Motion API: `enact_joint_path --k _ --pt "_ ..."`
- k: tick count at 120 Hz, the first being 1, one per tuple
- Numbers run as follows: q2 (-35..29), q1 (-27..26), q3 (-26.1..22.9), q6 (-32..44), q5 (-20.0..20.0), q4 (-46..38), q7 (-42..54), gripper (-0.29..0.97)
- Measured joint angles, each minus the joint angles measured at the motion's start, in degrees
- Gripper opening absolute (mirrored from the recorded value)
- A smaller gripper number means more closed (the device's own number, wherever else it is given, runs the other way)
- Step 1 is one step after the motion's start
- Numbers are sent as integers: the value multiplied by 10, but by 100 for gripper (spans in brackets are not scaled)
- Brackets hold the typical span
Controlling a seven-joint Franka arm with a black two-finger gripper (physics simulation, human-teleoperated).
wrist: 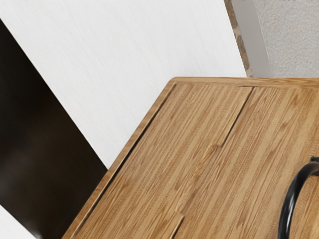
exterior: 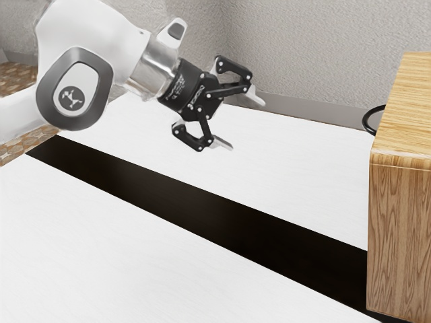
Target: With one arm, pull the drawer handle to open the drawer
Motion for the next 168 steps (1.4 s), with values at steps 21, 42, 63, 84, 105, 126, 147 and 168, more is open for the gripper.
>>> enact_joint_path --k 21,42,63,84,105,126,147,168 --pt "-30 -73 95 43 11 70 27 67" --pt "-27 -133 150 26 -67 126 69 67" --pt "-30 -242 189 -2 -121 160 111 67" --pt "-28 -282 234 -18 -146 168 141 66" --pt "-26 -286 225 -38 -136 164 160 67" --pt "-27 -277 236 -66 -110 168 190 67" --pt "-23 -242 244 -75 -100 166 223 67" --pt "-26 -213 218 -77 -89 172 254 66"
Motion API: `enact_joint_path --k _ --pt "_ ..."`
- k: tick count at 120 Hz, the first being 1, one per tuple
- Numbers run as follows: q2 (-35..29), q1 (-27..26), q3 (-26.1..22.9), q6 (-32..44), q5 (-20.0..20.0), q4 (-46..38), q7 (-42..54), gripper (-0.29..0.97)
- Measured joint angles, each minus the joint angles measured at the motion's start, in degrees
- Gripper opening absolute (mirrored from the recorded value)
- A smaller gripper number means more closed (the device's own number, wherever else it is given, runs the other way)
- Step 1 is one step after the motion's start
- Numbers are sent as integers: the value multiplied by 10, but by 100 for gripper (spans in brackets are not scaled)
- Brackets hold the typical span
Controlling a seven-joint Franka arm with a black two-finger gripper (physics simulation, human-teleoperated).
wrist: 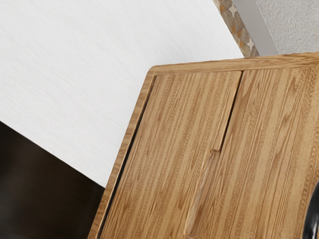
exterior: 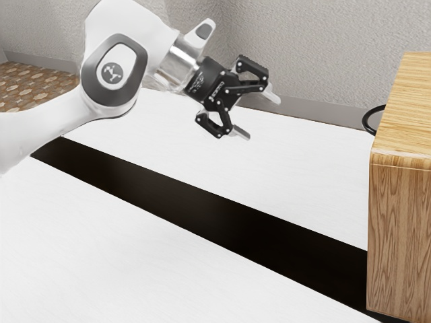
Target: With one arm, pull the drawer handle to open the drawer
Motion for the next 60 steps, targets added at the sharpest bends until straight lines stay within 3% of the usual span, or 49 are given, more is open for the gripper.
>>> enact_joint_path --k 11,30,60 --pt "-10 -104 57 2 26 68 14 66" --pt "-14 -210 129 50 43 91 30 66" --pt "-9 -227 159 131 49 88 30 67"
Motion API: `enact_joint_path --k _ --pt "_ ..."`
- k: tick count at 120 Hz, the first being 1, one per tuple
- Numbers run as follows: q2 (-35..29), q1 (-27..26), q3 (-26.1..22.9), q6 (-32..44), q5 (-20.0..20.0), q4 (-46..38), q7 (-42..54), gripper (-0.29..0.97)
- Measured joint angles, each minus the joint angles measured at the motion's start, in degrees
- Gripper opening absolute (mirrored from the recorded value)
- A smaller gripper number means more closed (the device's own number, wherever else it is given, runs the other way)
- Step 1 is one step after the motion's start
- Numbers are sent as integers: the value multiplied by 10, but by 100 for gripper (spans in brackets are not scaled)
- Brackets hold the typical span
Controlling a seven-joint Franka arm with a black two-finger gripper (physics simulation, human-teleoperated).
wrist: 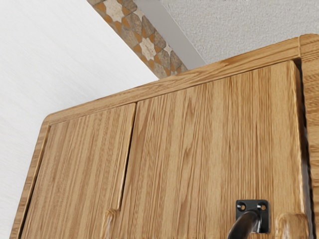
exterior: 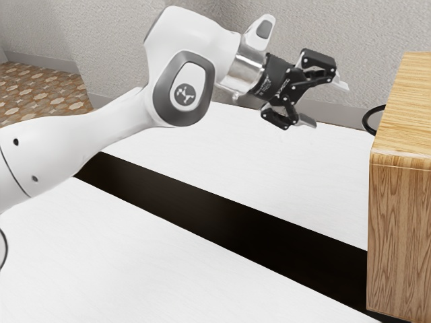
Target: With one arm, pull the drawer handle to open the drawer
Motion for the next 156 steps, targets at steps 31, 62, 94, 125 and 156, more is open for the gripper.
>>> enact_joint_path --k 31,62,94,125,156 --pt "5 12 -13 70 -95 -40 52 68" --pt "15 40 -63 27 -16 -39 28 68" --pt "12 57 -78 -33 43 -49 -54 68" --pt "10 22 -73 -20 36 -48 -108 67" --pt "7 20 -48 -7 36 -42 -142 64"
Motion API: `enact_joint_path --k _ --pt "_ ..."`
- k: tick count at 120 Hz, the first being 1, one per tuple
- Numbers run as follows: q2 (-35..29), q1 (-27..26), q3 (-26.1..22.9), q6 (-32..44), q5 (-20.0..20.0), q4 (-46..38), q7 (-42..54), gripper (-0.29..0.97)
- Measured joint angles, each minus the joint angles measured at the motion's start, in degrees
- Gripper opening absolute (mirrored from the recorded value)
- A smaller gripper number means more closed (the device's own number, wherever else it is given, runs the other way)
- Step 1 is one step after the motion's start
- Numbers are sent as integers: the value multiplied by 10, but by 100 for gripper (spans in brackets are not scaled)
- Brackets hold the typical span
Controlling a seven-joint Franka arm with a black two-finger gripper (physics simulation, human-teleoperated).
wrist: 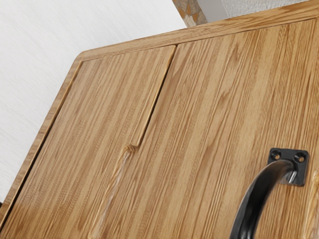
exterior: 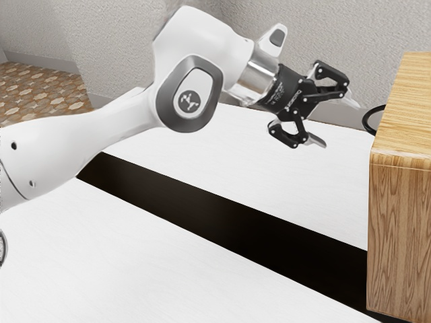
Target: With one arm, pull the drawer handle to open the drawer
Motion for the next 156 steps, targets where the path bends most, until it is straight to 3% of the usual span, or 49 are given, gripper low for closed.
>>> enact_joint_path --k 27,106,156 --pt "-4 -39 22 13 1 16 -18 57" --pt "-5 -46 35 19 -7 12 -50 30" --pt "0 -41 35 18 -7 15 -60 -1"
